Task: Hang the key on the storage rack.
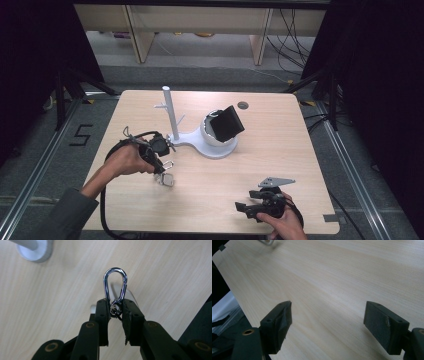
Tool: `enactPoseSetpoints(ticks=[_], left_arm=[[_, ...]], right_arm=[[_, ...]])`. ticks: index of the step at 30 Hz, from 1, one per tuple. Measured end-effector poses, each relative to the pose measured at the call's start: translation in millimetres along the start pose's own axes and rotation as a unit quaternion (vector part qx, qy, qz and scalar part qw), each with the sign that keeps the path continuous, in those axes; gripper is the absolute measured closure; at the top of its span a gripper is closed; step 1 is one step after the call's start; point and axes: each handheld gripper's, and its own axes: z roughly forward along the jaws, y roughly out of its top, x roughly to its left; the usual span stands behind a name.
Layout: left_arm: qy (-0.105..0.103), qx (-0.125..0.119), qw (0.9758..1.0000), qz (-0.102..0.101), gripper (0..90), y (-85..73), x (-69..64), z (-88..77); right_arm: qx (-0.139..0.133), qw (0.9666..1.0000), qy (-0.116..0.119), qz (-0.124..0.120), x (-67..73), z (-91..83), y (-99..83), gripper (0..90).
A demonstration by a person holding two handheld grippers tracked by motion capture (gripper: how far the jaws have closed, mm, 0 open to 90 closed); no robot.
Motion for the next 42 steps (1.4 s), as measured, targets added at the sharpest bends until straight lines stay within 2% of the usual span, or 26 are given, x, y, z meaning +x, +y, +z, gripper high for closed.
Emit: enactPoseSetpoints(ticks=[3,4,5,6,8,9,11,13,14,17,19,22,29,36,38,42], left_arm=[[0.006,-0.006,0.9999,-0.009,74.9,0.5,7.0,-10.5],[0.009,-0.007,0.9998,-0.014,74.9,0.8,9.7,-15.1],[0.009,-0.004,0.9998,-0.015,74.9,1.2,12.2,-19.0],[0.011,-0.003,0.9998,-0.016,74.9,1.2,14.4,-21.8],[0.014,-0.002,0.9997,-0.021,74.9,0.9,17.6,-26.8],[0.015,-0.002,0.9997,-0.022,74.9,0.6,19.8,-29.4],[0.015,-0.008,0.9994,-0.031,74.9,-1.0,24.8,-35.7],[0.019,-0.008,0.9991,-0.037,74.9,-2.4,28.8,-40.6],[0.018,-0.005,0.9992,-0.036,74.9,-2.8,30.5,-42.2],[0.023,-0.010,0.9987,-0.045,74.9,-4.0,38.2,-51.3],[0.024,-0.014,0.9983,-0.050,74.9,-4.3,40.7,-54.4],[0.026,-0.025,0.9972,-0.066,74.9,-3.8,46.9,-60.4],[0.029,-0.030,0.9960,-0.079,74.9,-0.6,59.6,-73.7],[0.035,-0.038,0.9939,-0.098,74.9,5.9,71.5,-80.1],[0.039,-0.036,0.9935,-0.100,74.9,8.3,75.5,-81.8],[0.043,-0.042,0.9917,-0.114,74.9,12.8,83.4,-86.6]], right_arm=[[0.002,0.9999,-0.008,-0.006,-0.6,-0.5,0.3,23.4],[0.004,0.9999,-0.005,-0.009,-1.2,-0.6,0.2,23.4],[0.007,1.0000,-0.005,-0.001,-0.1,-0.6,0.2,23.4],[0.000,1.0000,0.003,-0.003,-1.1,1.2,0.2,23.4],[0.002,1.0000,0.004,-0.001,-0.8,0.9,0.0,23.5],[0.003,1.0000,-0.004,-0.008,-1.2,-0.2,0.1,23.5],[0.000,1.0000,0.005,-0.002,-1.2,0.9,0.1,23.5],[0.004,1.0000,-0.001,-0.004,-1.7,0.0,0.4,23.5],[-0.001,1.0000,0.007,-0.002,-1.5,0.7,-0.2,23.5],[0.005,1.0000,0.000,-0.003,-1.6,0.2,0.6,23.5],[0.000,1.0000,0.008,0.001,-0.9,0.9,0.1,23.5],[0.005,1.0000,0.000,-0.003,-1.5,0.1,0.6,23.5],[0.005,1.0000,0.001,-0.003,-1.4,-0.2,0.5,23.5],[0.005,1.0000,-0.001,-0.004,-1.6,-0.2,0.5,23.5],[0.002,1.0000,0.007,0.002,-1.1,0.4,0.0,23.5],[0.001,1.0000,-0.004,-0.006,-1.6,0.4,-0.1,23.5]])
